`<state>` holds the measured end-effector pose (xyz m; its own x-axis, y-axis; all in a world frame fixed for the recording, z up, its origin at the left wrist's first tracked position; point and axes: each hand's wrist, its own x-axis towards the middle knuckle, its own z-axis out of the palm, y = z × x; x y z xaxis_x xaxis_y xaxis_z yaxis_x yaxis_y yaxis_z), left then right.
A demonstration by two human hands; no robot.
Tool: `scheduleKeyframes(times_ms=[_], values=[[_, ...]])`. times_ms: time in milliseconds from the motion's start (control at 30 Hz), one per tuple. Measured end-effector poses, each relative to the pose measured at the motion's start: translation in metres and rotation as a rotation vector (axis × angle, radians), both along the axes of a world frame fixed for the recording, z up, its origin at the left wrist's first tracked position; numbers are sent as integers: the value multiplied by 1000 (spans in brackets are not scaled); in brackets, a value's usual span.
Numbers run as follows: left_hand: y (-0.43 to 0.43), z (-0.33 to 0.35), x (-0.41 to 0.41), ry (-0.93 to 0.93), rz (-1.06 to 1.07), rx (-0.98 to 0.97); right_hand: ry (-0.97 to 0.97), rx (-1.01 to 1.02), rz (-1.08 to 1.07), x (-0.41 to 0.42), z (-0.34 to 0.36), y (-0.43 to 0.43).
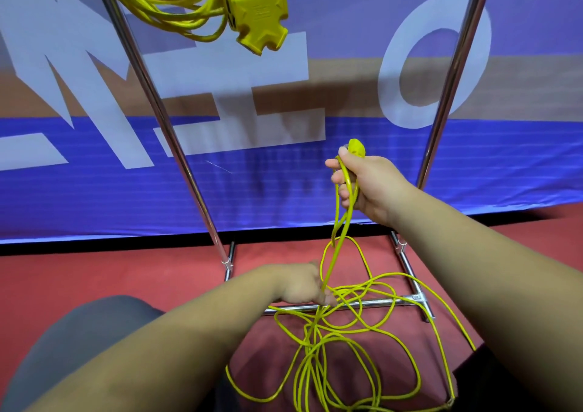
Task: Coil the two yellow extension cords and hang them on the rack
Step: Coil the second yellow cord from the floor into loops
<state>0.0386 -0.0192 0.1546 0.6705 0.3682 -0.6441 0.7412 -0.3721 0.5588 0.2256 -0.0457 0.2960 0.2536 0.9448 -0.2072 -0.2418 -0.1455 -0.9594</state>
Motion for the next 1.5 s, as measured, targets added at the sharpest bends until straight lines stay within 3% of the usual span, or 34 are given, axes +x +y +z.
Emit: scheduleKeyframes(times_ms=[100, 200, 400, 533, 667, 833, 1000, 1100, 1300, 1367, 1500], values=[[5, -4, -10, 96, -55, 72, 38, -11, 58, 4, 2, -2], [4, -14, -24, 194, -121, -53, 53, -44, 74, 5, 6, -4], [-7, -27, -27, 170, -145, -153, 68, -59, 92, 8, 10, -8], [2, -11, -27, 144, -156, -113, 69, -66, 66, 13, 14, -6], [17, 20, -26, 21, 1, -26, 35, -55, 68, 27, 20, -5], [31, 49, -34, -171, 304, -186, 12, -33, -2, 47, 20, -9], [40, 54, -37, -338, 617, -182, 62, -1, -50, 54, 18, -11], [35, 52, -34, -304, 559, -236, 47, -18, -71, 50, 15, -12], [4, 48, -22, -44, -73, -90, -34, -160, -150, 42, 11, -11], [-2, 43, -19, -122, -48, -155, 60, -203, -105, 42, 10, -10], [7, 54, -23, -358, 266, -265, 240, -217, -40, 47, 8, -7]])
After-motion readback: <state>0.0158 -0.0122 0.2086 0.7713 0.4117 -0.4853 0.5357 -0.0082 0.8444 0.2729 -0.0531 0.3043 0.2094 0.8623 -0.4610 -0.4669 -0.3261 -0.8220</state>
